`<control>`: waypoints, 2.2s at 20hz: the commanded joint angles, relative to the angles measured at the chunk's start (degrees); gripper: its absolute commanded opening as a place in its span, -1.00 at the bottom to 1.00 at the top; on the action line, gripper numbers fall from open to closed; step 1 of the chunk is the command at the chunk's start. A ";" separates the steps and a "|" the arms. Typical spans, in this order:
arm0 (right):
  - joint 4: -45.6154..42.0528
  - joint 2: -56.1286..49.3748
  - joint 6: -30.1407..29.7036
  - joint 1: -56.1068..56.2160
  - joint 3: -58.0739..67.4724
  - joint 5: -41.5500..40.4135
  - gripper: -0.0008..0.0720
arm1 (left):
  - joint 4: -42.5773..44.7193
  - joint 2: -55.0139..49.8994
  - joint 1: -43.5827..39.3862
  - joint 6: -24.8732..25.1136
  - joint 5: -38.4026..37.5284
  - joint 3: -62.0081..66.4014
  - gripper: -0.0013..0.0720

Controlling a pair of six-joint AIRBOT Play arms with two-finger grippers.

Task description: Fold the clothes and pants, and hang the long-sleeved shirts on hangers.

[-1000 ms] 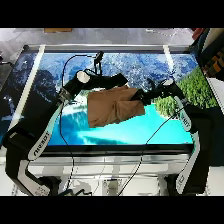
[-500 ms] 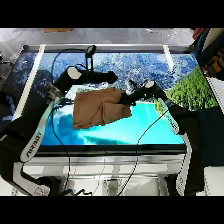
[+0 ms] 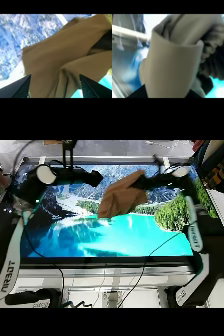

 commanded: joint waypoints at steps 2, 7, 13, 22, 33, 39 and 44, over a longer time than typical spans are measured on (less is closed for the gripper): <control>-3.56 9.77 3.69 -13.27 0.52 9.27 -0.88 | 1.29 5.22 0.15 -0.02 -0.61 0.00 0.93; -17.22 16.31 9.64 -29.94 0.52 16.76 -0.88 | 1.29 6.40 0.15 -0.02 -3.76 -0.02 0.92; -25.81 17.64 17.31 -46.95 0.52 15.39 -0.88 | 1.31 6.36 0.15 -0.02 -4.28 -0.02 0.93; -53.13 18.75 30.60 -52.83 0.52 24.92 -0.88 | 1.31 6.36 0.15 -0.02 -4.28 -0.02 0.93; -64.70 19.26 30.34 -52.83 -1.38 29.53 0.66 | 1.29 6.36 0.15 -0.02 -4.28 -0.02 0.93; -64.65 19.23 29.94 -52.83 -1.38 29.16 0.90 | 1.29 6.36 0.15 -0.02 -4.28 -0.02 0.93; -61.29 19.21 29.97 -52.74 -1.38 25.24 0.45 | 1.29 6.36 0.15 -0.02 -4.28 -0.02 0.93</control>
